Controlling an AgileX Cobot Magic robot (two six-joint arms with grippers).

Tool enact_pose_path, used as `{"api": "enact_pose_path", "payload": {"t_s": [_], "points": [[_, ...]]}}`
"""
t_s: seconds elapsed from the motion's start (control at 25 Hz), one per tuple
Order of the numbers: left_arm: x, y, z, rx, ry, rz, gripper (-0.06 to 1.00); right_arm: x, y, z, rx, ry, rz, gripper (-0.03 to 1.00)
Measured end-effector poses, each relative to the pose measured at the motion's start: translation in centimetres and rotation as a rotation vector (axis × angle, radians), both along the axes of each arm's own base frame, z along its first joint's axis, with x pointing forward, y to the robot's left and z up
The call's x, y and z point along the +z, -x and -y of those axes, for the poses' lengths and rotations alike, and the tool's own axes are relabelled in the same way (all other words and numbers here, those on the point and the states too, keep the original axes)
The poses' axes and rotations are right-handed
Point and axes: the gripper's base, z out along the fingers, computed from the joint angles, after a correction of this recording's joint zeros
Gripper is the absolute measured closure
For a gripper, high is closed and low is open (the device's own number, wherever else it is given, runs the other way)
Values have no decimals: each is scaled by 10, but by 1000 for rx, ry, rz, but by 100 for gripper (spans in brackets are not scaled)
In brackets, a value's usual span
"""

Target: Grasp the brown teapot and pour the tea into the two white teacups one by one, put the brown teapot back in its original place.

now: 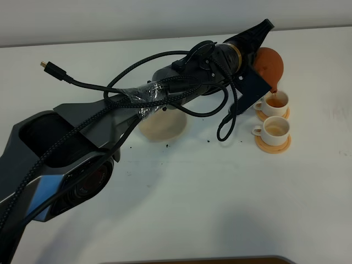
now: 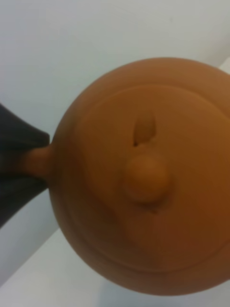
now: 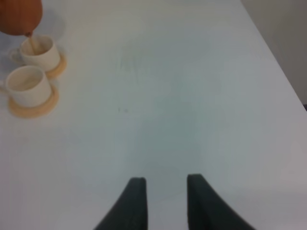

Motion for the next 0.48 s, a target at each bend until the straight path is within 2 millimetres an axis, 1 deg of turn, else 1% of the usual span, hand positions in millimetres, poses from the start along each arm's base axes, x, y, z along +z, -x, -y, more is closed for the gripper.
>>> {"api": "enact_pose_path", "payload": {"t_s": [0.48], "points": [[2, -1, 1, -30, -19, 33, 80, 0, 0, 0, 0, 0, 0, 73]]}}
